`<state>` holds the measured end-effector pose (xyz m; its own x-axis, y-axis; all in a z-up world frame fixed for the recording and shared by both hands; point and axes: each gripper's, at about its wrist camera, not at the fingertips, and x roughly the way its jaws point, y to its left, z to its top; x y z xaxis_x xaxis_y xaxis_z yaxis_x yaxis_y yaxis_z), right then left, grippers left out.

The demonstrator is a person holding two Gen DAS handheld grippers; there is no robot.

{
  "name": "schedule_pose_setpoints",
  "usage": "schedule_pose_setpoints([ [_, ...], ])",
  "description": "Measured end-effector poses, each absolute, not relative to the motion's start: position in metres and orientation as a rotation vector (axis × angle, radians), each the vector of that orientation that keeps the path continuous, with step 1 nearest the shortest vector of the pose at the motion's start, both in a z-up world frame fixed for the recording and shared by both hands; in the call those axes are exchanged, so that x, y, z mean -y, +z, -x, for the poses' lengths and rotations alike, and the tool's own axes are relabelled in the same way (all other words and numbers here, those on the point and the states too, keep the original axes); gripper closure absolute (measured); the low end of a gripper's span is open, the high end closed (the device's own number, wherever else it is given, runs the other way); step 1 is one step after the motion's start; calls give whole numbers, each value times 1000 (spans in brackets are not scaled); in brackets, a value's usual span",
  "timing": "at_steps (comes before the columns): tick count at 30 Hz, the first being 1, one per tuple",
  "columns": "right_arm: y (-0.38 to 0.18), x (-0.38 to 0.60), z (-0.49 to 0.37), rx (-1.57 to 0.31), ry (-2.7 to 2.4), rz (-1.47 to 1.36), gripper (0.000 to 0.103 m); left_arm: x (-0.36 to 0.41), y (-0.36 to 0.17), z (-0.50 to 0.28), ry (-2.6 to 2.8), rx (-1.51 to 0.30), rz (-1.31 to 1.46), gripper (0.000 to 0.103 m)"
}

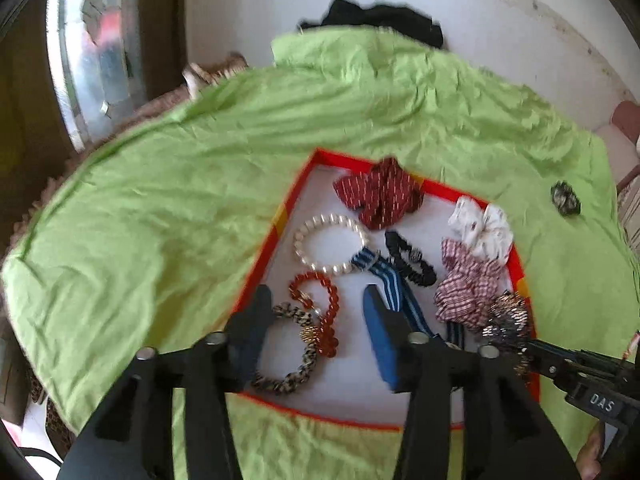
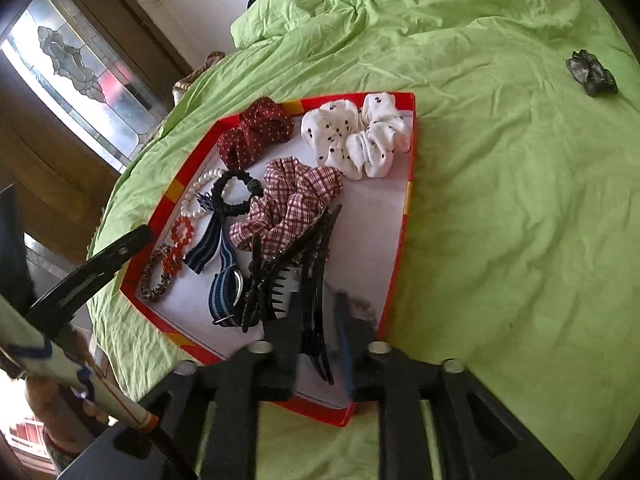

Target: Organize jewelry

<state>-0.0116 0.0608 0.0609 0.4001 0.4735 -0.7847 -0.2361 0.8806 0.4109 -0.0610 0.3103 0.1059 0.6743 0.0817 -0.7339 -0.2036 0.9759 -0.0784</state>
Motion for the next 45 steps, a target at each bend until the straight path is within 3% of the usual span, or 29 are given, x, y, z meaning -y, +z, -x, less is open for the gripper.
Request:
schedule_pose_setpoints([
  [2,66,-62,15,-1057,467,-248,74,-309,120,75,179,-773,151,52],
  [8,72,-71,28,-1051,500,-234,69,-302,151,112,245,-653,135,30],
  [11,84,-70,40,-997,471,-207,62,-297,159,129,293,-610,92,25],
  [13,92,-68,49,-963,460,-191,51,-294,164,141,331,-572,69,14],
  [16,101,-66,68,-915,427,-159,40,-295,171,159,390,-516,46,7],
  [32,107,-80,144,-866,315,-41,23,-275,185,240,444,-389,-36,0],
  [45,97,-93,174,-851,221,59,16,-266,157,236,416,-576,-31,0],
])
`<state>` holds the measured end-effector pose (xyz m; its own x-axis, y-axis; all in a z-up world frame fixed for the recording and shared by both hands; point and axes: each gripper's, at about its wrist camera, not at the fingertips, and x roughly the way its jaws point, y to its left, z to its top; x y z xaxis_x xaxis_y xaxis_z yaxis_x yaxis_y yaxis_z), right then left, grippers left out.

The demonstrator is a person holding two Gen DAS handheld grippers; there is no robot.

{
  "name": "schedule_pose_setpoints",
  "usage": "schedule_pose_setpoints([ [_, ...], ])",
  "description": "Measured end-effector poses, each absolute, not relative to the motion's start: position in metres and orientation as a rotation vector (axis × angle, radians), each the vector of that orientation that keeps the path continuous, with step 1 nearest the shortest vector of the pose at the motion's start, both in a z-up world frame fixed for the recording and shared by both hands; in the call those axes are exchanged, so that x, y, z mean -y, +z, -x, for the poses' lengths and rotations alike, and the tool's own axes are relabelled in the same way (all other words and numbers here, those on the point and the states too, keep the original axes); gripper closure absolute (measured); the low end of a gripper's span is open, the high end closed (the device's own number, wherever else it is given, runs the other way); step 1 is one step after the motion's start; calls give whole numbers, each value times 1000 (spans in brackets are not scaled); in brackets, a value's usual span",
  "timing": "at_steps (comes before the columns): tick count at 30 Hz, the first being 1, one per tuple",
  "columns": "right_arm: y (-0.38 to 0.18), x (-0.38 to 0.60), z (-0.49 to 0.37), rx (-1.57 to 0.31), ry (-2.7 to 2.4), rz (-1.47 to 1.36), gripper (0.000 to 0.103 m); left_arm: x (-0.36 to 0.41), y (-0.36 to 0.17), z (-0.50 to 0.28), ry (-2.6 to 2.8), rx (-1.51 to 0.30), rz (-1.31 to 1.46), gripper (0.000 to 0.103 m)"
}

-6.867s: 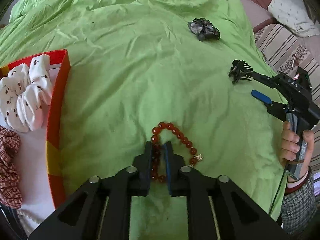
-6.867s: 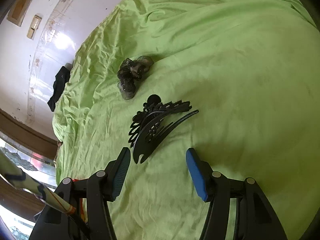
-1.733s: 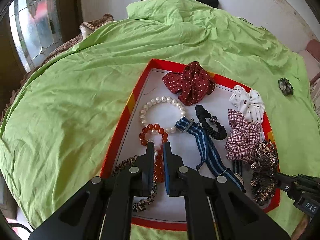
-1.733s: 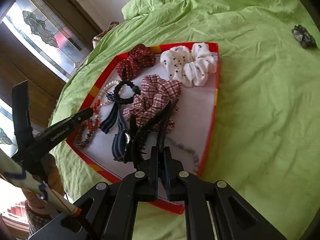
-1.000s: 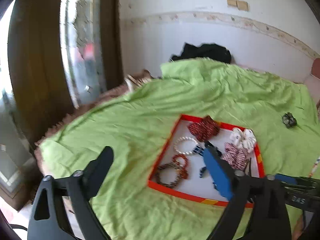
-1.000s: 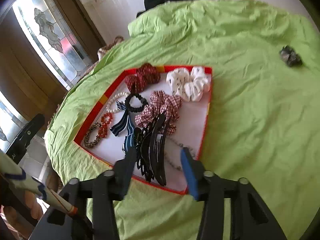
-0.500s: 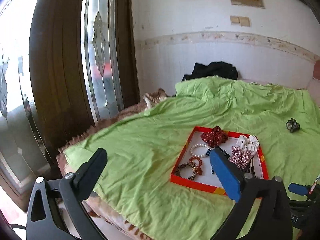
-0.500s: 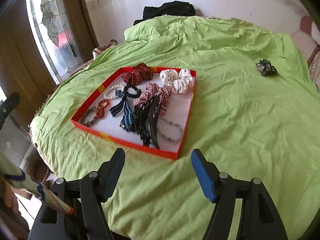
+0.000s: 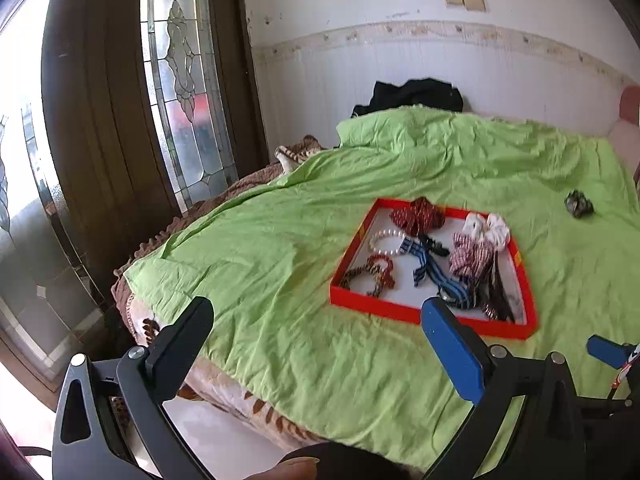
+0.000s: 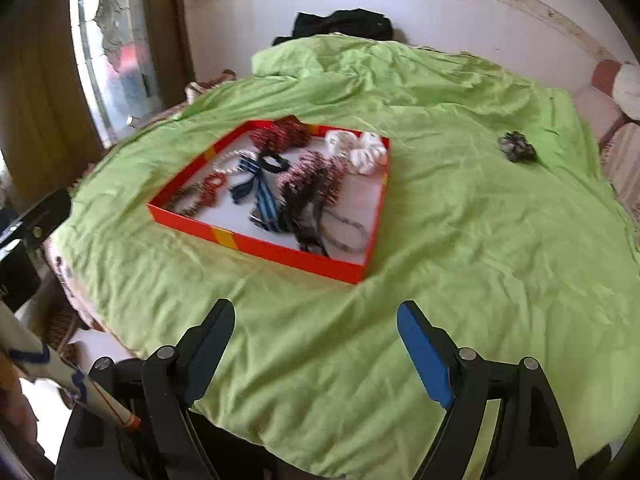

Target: Organize jewelry

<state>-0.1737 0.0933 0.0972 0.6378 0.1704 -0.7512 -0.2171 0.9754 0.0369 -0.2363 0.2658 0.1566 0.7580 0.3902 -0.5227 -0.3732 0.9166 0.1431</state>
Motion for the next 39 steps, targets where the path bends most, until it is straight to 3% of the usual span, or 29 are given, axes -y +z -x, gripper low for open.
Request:
schedule_pose_setpoints([
  [39,90,-96,164,-873,115,54,13,-265,123,228,270,-714,-34,0],
])
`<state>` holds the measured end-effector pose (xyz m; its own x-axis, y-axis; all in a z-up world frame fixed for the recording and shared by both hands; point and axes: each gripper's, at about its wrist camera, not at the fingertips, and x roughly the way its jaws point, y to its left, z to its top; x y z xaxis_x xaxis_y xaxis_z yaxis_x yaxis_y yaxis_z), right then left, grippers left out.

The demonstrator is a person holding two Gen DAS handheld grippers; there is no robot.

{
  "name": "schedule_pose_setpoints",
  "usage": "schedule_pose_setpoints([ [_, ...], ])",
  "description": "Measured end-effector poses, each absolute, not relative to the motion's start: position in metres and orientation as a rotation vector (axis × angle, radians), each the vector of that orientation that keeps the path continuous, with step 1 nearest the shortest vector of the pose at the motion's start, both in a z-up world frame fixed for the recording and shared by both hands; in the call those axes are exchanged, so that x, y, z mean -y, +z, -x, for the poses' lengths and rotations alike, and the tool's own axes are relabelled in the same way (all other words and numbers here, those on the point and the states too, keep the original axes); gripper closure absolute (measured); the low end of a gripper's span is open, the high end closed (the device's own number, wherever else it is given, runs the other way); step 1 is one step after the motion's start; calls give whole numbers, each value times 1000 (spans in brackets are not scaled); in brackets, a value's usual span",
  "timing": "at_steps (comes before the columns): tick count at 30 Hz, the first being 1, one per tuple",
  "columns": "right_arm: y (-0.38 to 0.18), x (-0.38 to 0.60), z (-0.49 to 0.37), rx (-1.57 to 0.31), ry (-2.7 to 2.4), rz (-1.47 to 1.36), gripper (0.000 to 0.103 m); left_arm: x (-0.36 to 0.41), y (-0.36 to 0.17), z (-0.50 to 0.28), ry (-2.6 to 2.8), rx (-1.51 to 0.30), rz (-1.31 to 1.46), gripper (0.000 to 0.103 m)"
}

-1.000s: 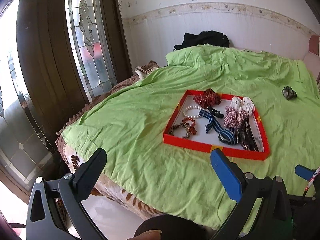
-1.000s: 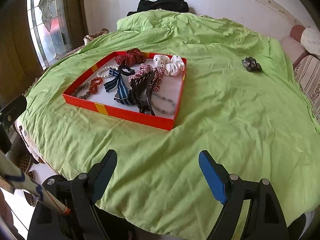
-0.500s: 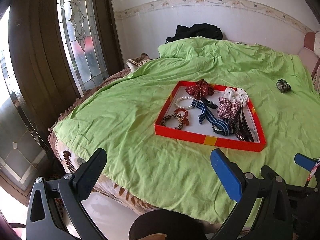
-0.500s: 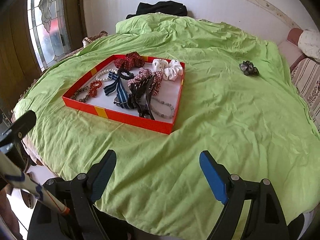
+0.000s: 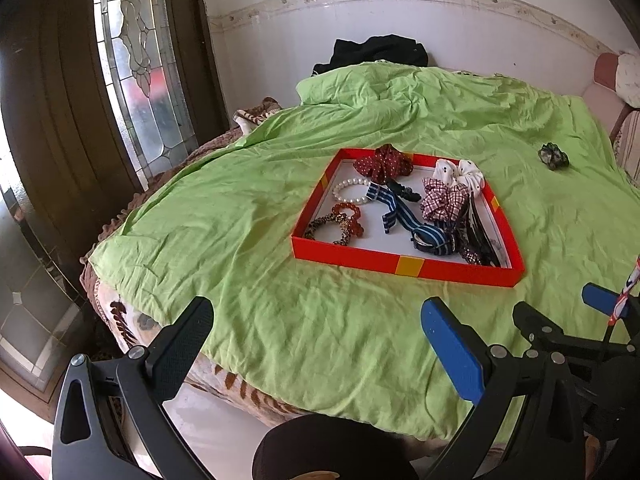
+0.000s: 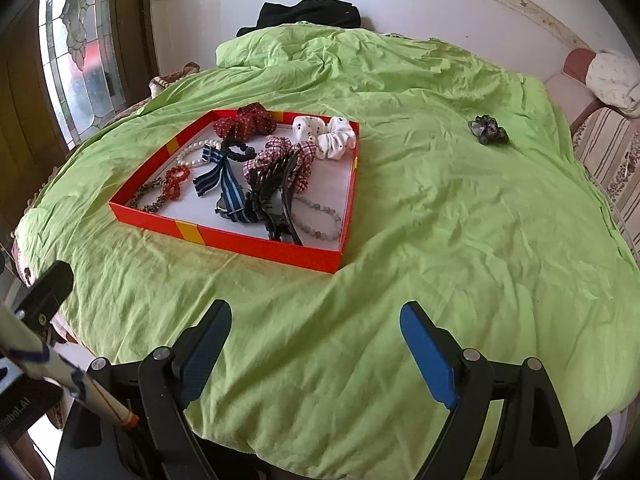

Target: Organize jewelry

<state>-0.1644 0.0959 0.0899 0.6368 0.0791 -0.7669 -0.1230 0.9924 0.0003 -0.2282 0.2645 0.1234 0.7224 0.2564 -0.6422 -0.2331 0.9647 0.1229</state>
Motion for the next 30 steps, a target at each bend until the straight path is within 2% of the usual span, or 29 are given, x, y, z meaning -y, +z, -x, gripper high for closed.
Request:
schedule_pose_setpoints([
  [14,94,-99,165,-848,61,72,12,-284,119,221,280,-745,27,0],
  [24,115,-105,183,-726,60,101,10,-290,112,218,289,-777,42,0],
  [30,119,-106,187,-720,69,98,10,-290,111,218,290,-780,46,0],
])
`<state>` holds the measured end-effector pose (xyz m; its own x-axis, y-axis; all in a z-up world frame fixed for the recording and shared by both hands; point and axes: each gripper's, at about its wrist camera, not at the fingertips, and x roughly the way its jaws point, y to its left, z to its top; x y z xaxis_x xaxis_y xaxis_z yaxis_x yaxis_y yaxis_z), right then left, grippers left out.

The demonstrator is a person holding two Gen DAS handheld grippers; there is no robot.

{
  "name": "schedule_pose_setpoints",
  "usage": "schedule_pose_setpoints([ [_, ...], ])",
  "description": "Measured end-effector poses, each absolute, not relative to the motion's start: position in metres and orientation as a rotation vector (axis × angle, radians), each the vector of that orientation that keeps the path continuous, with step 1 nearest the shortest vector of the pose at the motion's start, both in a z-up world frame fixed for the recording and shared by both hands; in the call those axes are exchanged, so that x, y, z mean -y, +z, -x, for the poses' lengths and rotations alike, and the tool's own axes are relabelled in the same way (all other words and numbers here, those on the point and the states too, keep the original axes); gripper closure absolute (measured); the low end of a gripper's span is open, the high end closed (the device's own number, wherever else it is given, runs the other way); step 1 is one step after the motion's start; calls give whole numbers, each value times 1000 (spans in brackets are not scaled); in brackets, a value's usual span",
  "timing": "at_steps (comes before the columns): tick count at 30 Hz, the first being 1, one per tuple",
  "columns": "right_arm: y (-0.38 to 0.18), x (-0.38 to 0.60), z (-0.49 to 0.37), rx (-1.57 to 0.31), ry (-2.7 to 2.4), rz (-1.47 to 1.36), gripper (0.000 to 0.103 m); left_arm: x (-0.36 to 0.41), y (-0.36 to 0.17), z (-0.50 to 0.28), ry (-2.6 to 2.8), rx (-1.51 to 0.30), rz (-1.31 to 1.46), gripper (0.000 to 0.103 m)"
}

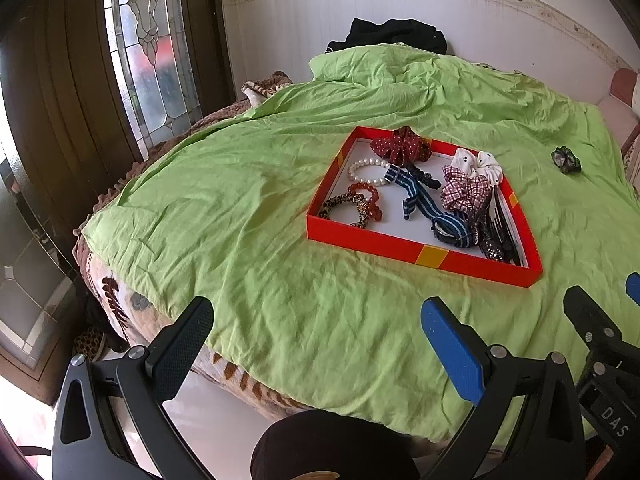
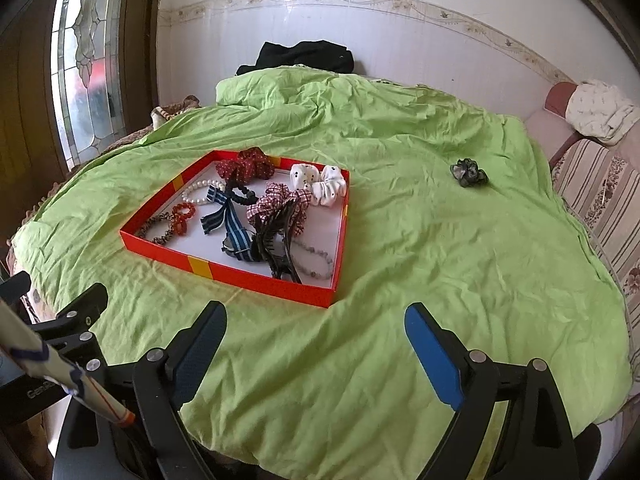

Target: Organize jewelry

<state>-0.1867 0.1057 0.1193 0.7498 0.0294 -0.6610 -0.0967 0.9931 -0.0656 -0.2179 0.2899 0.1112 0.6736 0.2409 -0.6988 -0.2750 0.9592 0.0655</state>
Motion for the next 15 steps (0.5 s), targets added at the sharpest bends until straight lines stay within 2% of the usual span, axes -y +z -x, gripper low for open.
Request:
schedule_pose_setpoints([
  [15,120,-110,191,-739,75,77,9,-300,121,218,252,-744,49,0],
])
